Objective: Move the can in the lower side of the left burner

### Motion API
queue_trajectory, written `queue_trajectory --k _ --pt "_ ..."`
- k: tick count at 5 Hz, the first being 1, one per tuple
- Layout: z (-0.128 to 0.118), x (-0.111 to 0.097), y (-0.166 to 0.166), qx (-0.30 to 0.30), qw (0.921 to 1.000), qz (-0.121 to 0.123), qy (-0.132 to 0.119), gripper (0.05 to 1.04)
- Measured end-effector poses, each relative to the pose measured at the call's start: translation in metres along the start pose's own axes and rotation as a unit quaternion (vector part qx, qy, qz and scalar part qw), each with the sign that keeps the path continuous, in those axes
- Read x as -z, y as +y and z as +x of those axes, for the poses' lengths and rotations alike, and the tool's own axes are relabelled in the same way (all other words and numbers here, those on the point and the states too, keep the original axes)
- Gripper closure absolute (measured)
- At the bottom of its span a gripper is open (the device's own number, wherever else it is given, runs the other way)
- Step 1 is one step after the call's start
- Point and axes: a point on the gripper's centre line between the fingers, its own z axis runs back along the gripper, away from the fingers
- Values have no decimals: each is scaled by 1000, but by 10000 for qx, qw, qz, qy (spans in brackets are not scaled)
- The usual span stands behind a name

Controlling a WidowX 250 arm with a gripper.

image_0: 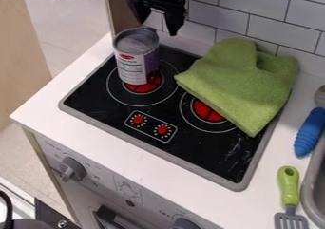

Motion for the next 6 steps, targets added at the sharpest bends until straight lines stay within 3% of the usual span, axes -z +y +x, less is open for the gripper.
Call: queue_trajectory --k 3,4,6 --pt "-26 10 12 192 9986 67 482 85" --pt "-38 7 15 152 9985 175 491 85" --pt "-63 -4 16 17 9971 186 740 85"
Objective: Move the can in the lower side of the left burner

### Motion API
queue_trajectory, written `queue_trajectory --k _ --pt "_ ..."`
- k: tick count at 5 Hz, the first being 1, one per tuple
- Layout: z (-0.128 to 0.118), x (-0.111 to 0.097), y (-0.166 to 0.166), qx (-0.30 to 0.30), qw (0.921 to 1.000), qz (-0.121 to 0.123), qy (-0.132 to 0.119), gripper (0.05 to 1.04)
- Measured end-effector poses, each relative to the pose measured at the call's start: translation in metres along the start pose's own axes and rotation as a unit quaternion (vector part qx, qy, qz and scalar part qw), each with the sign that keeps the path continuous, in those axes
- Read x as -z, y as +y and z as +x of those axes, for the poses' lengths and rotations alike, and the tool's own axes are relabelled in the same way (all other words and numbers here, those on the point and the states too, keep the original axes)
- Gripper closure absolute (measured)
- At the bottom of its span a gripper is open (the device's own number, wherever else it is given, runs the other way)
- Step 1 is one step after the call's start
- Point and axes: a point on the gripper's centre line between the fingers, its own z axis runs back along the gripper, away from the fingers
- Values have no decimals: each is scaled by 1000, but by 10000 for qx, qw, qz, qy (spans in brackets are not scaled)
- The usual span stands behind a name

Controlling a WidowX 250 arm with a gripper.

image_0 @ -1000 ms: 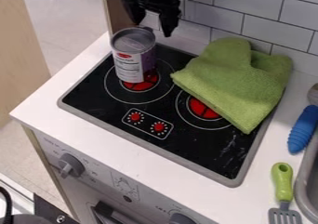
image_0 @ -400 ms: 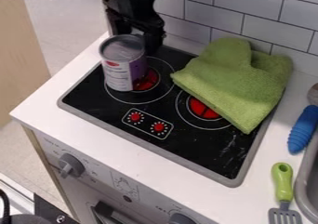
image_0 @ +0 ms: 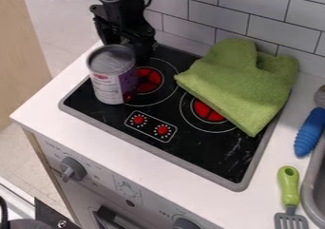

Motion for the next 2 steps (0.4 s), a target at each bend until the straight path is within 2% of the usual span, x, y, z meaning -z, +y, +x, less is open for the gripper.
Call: queue_trajectory --k 2 --pt "-17 -3 -1 -47 9998 41 180 85"
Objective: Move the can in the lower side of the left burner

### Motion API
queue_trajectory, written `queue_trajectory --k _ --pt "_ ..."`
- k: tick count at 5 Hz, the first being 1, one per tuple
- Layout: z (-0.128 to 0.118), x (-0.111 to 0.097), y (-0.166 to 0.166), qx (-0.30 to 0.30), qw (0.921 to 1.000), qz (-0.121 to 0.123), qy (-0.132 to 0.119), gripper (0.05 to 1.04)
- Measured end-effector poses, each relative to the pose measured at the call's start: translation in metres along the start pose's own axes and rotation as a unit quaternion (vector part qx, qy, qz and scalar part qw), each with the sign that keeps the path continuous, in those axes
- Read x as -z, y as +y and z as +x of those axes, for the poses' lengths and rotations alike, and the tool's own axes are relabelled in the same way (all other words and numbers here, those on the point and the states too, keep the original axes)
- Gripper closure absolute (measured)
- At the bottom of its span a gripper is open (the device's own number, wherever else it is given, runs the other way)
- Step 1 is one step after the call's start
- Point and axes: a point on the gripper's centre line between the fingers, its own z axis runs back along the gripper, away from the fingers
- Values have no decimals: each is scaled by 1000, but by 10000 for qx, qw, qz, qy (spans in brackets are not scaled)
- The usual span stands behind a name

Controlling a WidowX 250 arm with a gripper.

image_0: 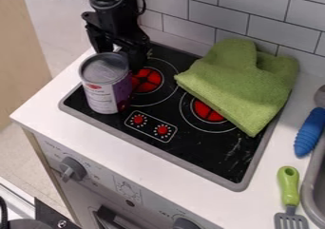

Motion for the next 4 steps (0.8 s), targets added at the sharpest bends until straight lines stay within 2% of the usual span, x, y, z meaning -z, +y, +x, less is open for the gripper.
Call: queue_trajectory --k 1,2,3,4 --pt "-2 0 -2 -19 10000 -16 58 85" --pt "14 -9 -1 -243 9996 80 -138 85" --pt "34 -3 6 -628 9974 289 -196 85" --pt "46 -2 12 -1269 9912 384 -50 85"
